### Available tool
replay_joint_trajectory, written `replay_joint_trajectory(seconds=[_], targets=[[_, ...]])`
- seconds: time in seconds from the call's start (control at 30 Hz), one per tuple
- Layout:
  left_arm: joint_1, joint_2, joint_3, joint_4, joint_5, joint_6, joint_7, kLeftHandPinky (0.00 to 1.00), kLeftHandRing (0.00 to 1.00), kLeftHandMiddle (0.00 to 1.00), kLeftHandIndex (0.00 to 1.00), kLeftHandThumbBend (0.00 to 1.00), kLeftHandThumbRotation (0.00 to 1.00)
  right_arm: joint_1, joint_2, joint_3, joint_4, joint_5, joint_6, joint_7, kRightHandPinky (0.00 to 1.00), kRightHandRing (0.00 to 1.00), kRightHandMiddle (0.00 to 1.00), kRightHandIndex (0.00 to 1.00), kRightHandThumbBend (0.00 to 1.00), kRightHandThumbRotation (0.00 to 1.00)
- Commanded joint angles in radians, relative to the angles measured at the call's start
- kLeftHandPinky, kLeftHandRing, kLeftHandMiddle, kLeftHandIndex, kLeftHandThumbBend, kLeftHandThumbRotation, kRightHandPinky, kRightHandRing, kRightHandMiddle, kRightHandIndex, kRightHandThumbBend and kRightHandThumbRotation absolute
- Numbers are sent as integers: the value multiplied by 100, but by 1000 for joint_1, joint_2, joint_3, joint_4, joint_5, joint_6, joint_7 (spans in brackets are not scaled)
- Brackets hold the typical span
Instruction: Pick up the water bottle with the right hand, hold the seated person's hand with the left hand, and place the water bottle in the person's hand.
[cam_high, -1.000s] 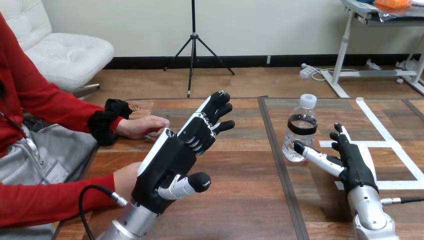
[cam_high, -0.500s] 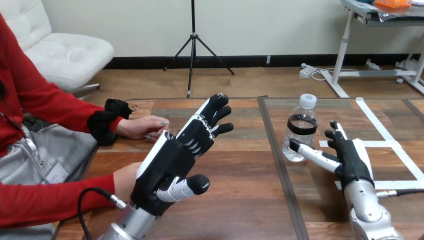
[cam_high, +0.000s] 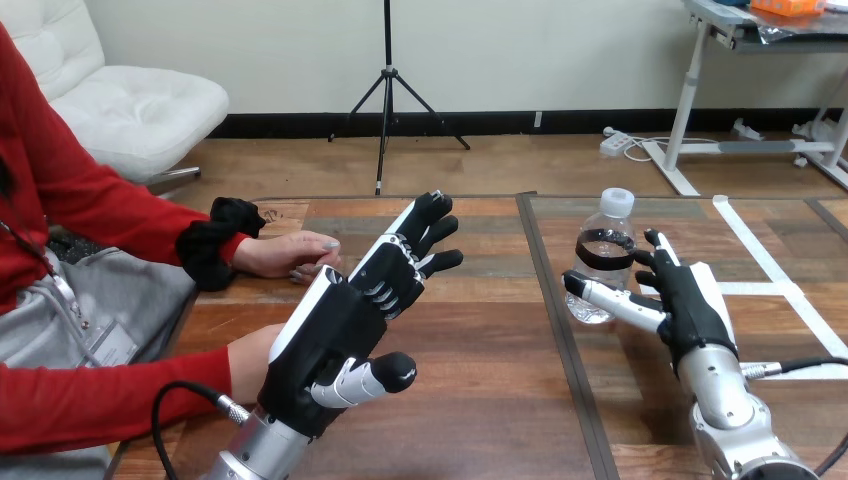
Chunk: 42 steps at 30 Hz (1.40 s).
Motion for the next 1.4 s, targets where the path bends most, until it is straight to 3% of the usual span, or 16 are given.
replay_joint_trajectory(seconds=[0.0,0.43,0.83,1.17,1.37], targets=[[-16,3,9,-46,-7,-15,7,89,96,99,97,100,69,-95,1,4,-1,-4,4,-12,79,91,95,100,100,45],[-10,-2,5,-50,7,-34,26,88,96,99,97,100,69,-120,9,3,6,-1,22,5,79,92,96,100,100,45],[-4,-7,-3,-56,8,-41,34,88,96,99,97,100,70,-138,21,6,7,-4,28,11,85,95,97,100,100,38],[6,-10,-12,-69,9,-33,42,88,97,99,96,100,69,-150,23,26,16,-34,42,-2,88,96,97,100,100,41],[14,-11,-15,-76,13,-39,50,88,96,99,96,100,69,-152,24,19,20,-29,41,15,89,96,98,100,100,41]])
